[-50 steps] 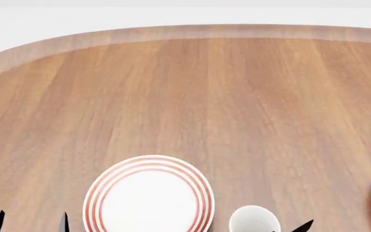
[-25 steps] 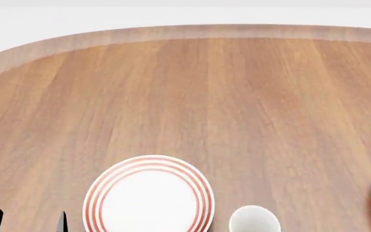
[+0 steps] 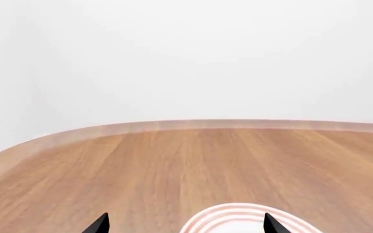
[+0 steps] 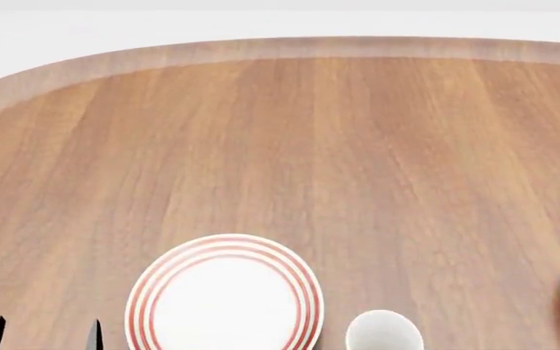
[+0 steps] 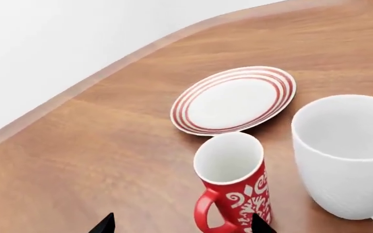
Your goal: Put the red mug on the left plate.
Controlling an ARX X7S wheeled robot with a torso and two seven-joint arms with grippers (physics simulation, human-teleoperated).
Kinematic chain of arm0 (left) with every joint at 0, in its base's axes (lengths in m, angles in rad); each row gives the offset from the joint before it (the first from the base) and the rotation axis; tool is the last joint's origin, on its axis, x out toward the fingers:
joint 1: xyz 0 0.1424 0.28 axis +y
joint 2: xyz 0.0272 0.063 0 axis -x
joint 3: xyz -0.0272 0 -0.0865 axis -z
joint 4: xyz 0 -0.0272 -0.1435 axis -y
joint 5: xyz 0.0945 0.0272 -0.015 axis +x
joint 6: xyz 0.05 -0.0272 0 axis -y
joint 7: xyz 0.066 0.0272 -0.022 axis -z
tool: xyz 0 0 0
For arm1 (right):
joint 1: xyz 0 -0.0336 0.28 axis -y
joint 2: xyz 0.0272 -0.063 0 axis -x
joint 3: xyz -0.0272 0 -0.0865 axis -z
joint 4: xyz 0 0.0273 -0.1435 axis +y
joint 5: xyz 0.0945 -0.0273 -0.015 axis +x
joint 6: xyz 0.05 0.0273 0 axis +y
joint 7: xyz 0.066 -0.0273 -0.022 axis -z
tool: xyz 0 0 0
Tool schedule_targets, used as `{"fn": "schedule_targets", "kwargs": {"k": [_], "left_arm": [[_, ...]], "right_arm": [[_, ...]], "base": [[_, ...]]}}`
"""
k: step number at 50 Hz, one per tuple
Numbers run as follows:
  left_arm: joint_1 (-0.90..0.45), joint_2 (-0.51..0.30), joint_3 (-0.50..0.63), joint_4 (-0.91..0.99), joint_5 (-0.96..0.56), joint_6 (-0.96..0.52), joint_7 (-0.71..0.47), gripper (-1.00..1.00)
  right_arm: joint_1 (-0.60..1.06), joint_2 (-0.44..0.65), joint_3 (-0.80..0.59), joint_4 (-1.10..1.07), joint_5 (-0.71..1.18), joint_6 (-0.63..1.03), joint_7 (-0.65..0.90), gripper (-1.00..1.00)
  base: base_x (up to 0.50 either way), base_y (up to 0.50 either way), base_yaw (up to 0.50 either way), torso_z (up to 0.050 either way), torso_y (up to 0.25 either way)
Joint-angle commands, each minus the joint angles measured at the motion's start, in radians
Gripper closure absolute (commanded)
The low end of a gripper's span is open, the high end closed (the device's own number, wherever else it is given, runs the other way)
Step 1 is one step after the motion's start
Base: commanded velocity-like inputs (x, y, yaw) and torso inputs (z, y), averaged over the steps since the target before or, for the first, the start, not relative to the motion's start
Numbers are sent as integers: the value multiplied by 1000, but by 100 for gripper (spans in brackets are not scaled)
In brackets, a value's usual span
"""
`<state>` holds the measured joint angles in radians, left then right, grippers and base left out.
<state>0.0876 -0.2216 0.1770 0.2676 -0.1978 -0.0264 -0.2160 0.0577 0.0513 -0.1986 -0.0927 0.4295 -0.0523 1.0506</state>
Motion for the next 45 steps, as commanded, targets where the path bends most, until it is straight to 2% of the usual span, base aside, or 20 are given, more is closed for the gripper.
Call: {"fn": "schedule_targets", "kwargs": {"k": [1,45], "left_arm": [[4,-11,8,10,-10,1,-10,-100],[3,-34,30,14,-27,11,-30,-100]], "right_arm": [[161,-24,55,262,60,-32,34,-100],[263,-5,-1,394,117,-72,120,-100]], "base": [[0,0,0,0,0],[0,0,0,0,0]]}}
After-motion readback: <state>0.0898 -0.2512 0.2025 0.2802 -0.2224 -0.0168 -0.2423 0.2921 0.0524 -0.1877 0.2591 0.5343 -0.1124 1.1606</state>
